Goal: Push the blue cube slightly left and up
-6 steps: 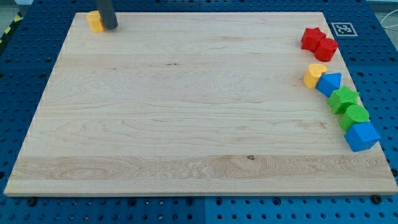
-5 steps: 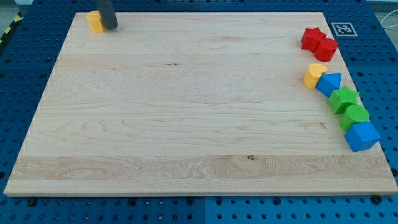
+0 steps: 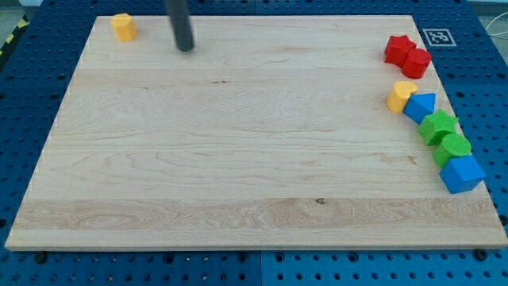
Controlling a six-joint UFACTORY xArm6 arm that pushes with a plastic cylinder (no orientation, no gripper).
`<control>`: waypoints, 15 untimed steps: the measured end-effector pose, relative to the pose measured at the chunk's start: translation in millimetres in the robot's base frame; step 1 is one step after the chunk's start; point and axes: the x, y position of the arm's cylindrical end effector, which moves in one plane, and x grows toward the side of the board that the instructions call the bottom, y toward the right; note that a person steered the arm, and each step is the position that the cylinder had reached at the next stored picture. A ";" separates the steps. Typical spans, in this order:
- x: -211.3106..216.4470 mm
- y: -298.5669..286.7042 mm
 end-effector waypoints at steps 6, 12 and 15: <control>140.6 136.1; 296.1 446.0; 272.9 393.8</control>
